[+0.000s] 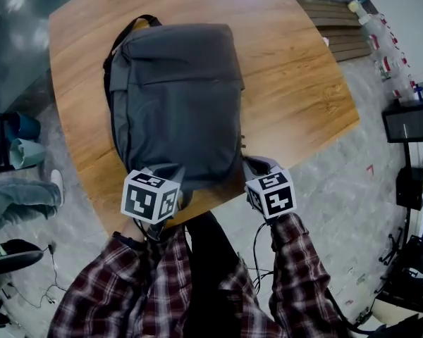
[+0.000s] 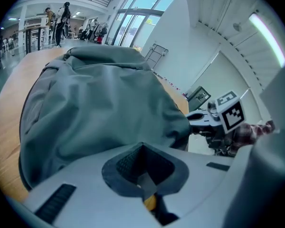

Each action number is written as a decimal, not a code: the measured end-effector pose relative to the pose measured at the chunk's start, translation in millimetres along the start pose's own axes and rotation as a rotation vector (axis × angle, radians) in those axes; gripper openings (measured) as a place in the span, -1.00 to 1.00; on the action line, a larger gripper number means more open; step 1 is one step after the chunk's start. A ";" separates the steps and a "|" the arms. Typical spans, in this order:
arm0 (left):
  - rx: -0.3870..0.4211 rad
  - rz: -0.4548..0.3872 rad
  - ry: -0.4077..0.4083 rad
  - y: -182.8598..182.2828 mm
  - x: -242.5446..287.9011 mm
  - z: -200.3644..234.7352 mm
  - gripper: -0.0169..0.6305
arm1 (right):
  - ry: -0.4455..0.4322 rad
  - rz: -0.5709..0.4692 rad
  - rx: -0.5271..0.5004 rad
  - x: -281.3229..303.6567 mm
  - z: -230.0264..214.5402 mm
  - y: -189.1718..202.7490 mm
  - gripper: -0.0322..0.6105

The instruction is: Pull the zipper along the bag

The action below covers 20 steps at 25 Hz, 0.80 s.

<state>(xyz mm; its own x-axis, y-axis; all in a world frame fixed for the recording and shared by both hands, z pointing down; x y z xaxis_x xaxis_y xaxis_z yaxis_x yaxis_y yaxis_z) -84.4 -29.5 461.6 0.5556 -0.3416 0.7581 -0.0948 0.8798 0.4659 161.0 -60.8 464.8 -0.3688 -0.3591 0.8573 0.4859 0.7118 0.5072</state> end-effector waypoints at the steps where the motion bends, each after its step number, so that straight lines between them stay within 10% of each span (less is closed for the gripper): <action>1: 0.001 -0.001 0.001 0.5 0.3 0.4 -0.92 | 0.009 0.002 -0.001 5.7 -6.6 -4.2 -0.84; 20: -0.030 0.004 0.007 3.8 4.5 -12.2 -0.92 | 0.051 -0.012 -0.144 57.3 -75.0 -114.6 -0.83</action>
<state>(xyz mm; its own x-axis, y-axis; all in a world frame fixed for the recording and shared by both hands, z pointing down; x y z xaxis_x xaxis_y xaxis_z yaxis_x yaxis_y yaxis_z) -72.1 -23.6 461.1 0.5609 -0.3356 0.7568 -0.0723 0.8908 0.4486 143.6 -208.3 462.4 -0.3364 -0.4002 0.8525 0.5913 0.6147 0.5219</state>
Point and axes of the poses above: the fingertips, and each gripper's own axes: x forward along the fingers, z to its left, y out of its underside, the point moved 10 cm from there along -x, backward along the fingers
